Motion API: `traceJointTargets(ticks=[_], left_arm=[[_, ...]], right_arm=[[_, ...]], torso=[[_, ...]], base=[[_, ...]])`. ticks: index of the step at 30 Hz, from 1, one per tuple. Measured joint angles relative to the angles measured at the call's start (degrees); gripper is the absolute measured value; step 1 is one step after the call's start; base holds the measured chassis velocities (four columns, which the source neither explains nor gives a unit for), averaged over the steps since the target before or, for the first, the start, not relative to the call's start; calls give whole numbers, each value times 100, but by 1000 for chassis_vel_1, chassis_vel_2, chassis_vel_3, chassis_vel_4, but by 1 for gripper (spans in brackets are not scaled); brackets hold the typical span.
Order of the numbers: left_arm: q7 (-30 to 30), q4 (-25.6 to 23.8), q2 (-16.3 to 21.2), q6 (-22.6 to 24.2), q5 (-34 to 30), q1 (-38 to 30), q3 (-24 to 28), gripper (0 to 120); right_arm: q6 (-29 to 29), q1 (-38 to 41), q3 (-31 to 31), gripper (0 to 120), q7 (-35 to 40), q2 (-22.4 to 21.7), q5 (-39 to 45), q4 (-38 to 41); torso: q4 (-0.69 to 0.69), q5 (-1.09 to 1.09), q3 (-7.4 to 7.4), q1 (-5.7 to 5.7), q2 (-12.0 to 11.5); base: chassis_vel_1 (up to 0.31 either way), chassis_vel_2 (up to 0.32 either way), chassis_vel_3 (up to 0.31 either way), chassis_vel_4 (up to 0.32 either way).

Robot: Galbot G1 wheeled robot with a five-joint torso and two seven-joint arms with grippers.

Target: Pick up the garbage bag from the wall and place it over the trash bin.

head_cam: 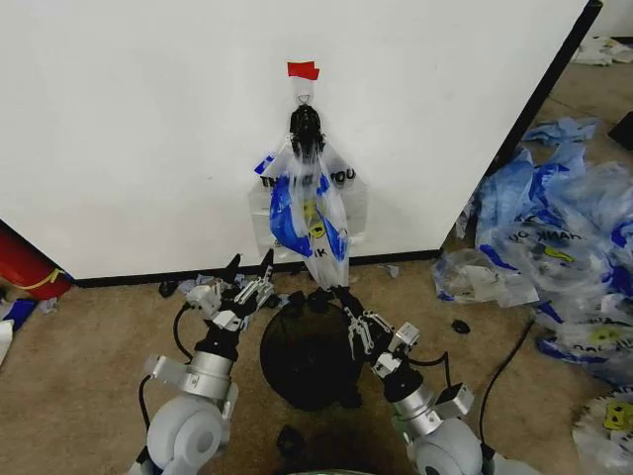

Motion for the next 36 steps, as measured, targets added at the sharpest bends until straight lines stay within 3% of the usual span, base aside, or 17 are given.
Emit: traceJointTargets(ticks=[10, 20, 30, 36], left_arm=[[-231, 6, 405, 145, -365, -613, 512, 94], [-393, 381, 658, 154, -477, -1507, 1185, 94], [-425, 527, 815, 137, -546, -1801, 1346, 94], [-390, 557, 1009, 94, -516, -1677, 1145, 94]], right_arm=[[-22, -116, 26, 0, 39, 1, -109, -7], [-23, -324, 210, 0, 55, 27, -186, -1], [-8, -461, 369, 0, 48, 24, -218, 47], [-3, -482, 380, 0, 42, 59, -239, 56]], torso=[[0, 0, 0, 0, 2], [-1, 1, 0, 0, 2], [0, 1, 0, 0, 2], [0, 0, 0, 0, 2]], base=[[0, 0, 0, 0], [0, 0, 0, 0], [0, 0, 0, 0], [0, 0, 0, 0]])
